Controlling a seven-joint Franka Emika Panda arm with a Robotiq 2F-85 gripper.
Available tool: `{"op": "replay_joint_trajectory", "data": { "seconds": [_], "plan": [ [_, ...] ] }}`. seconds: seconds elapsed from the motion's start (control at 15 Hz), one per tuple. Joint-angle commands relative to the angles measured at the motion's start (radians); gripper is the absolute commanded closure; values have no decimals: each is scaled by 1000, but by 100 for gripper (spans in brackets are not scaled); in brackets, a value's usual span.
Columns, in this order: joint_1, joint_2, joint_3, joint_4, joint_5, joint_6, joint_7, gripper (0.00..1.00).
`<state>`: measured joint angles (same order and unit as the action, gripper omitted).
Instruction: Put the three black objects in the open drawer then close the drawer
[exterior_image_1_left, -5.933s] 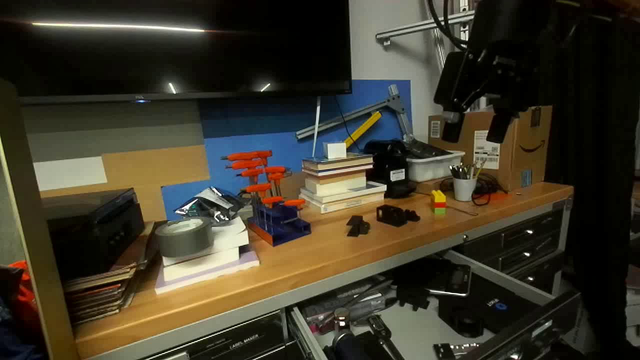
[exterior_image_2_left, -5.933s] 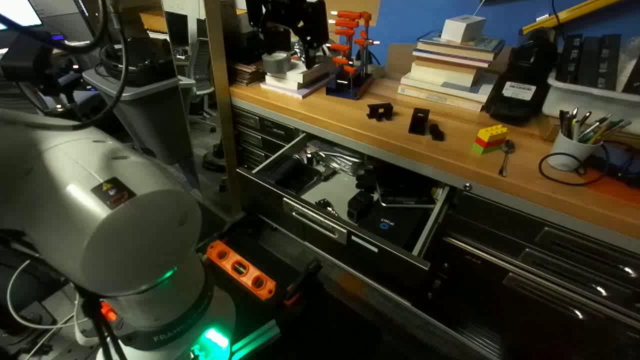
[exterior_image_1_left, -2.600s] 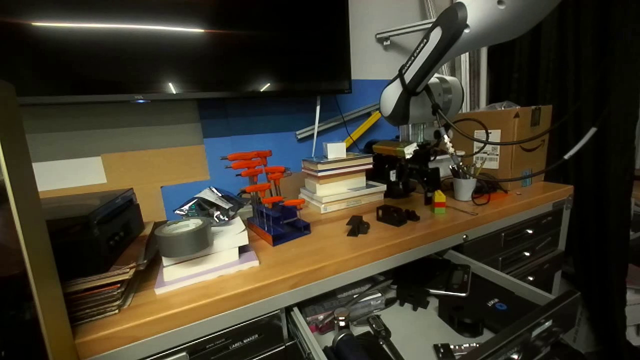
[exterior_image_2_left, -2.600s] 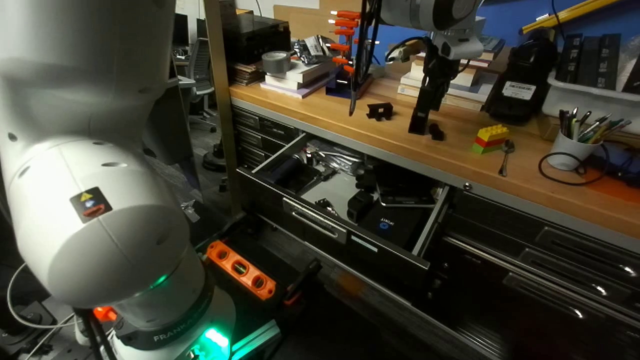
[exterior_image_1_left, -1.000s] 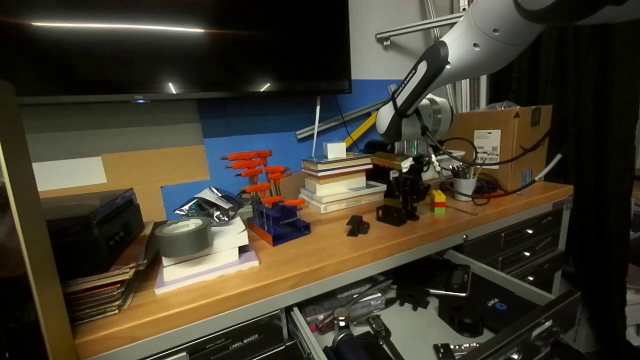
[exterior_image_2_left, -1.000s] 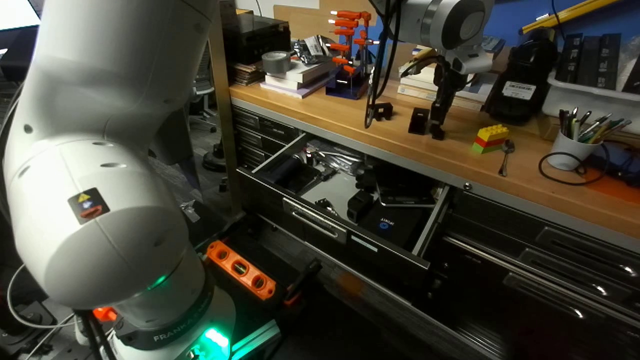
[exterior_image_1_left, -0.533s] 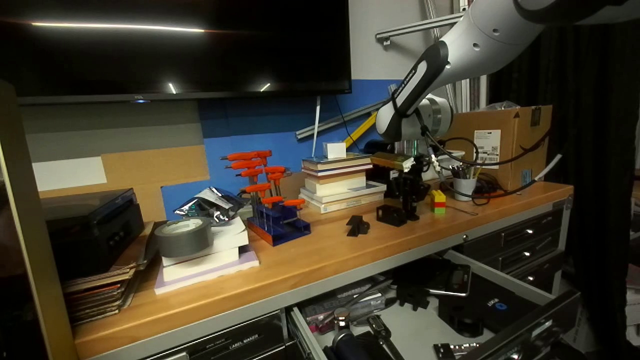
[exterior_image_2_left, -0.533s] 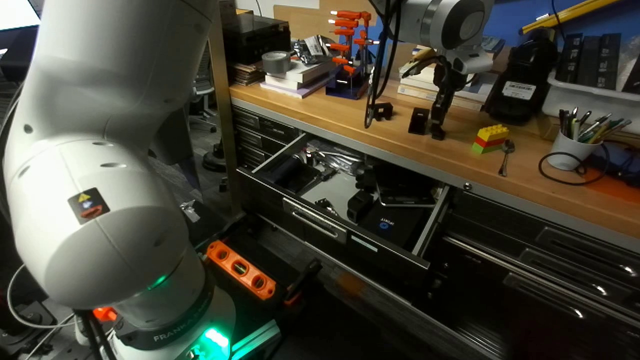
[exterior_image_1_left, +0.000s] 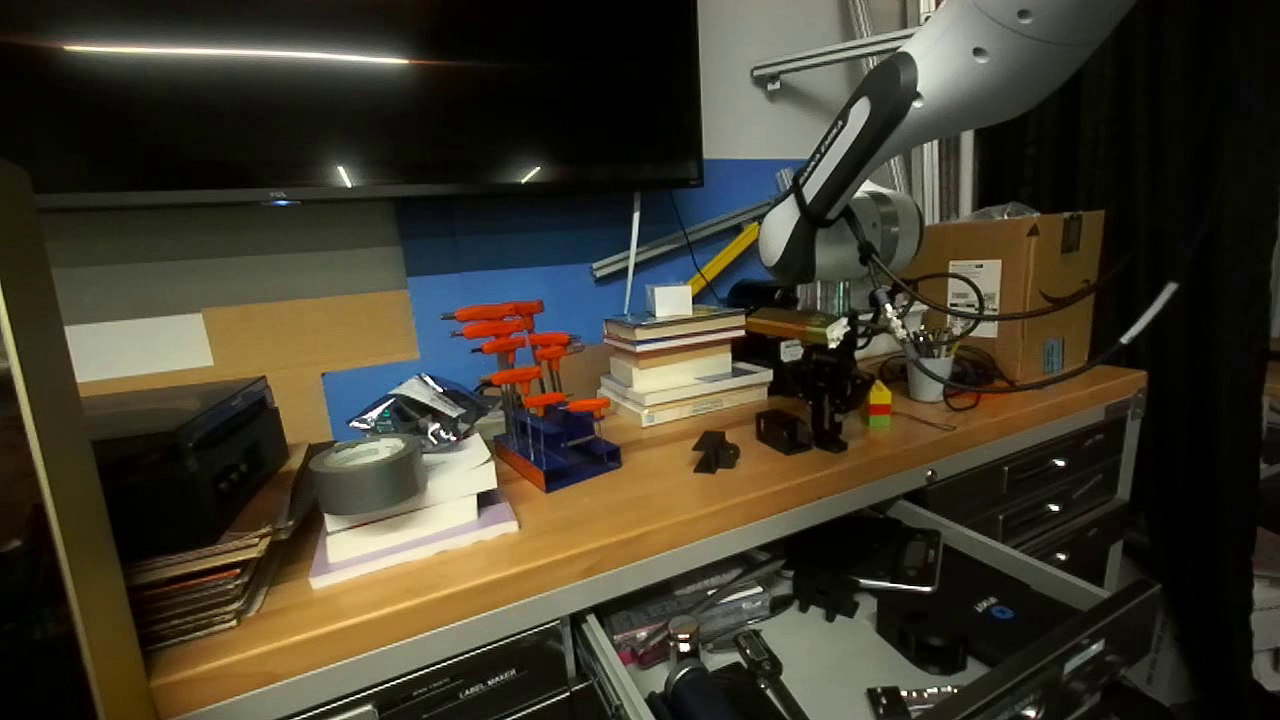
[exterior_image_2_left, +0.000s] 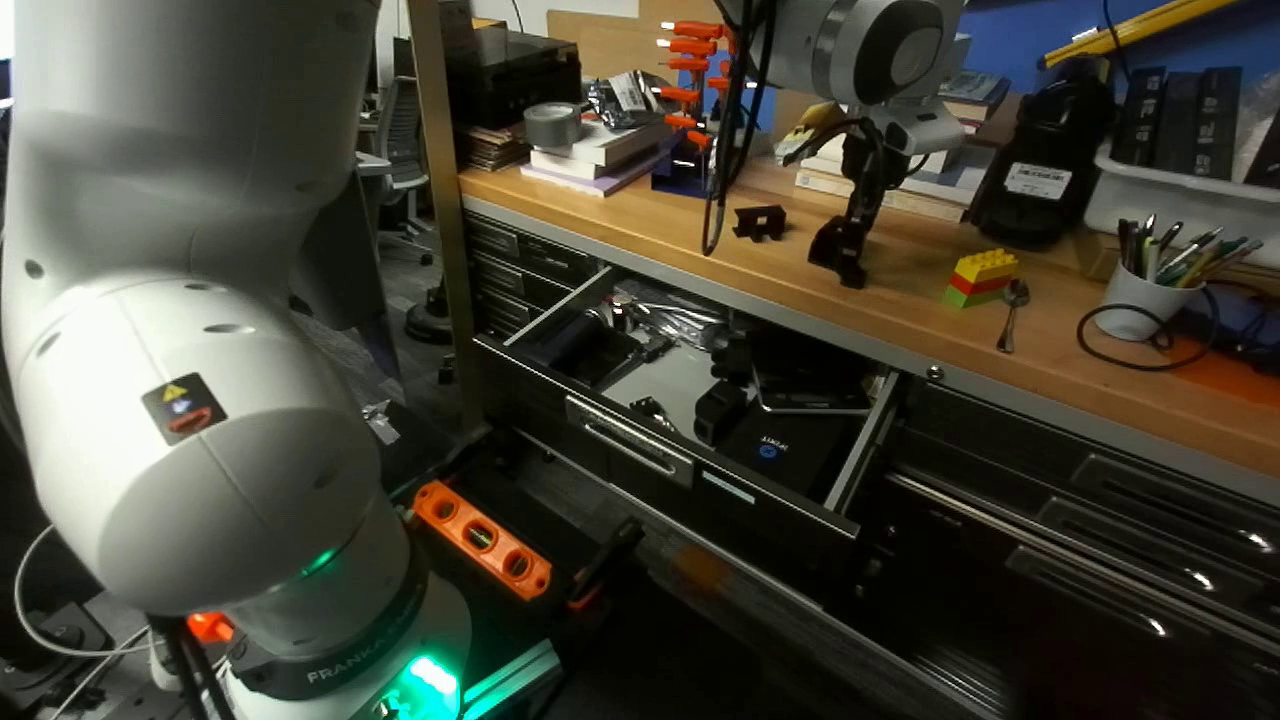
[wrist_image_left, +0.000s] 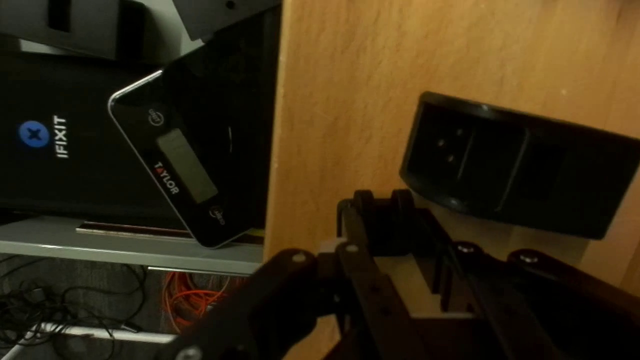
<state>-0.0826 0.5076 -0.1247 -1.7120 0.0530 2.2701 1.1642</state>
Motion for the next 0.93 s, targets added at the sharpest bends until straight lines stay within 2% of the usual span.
{"op": "replay_joint_trajectory", "data": {
  "seconds": [0.0, 0.4, 0.87],
  "plan": [
    [30, -148, -11, -228, 1, 68, -45, 78],
    [68, -325, 9, -479, -10, 112, -89, 78],
    [111, -407, 75, -696, 22, 150, -107, 78]
  ]
}}
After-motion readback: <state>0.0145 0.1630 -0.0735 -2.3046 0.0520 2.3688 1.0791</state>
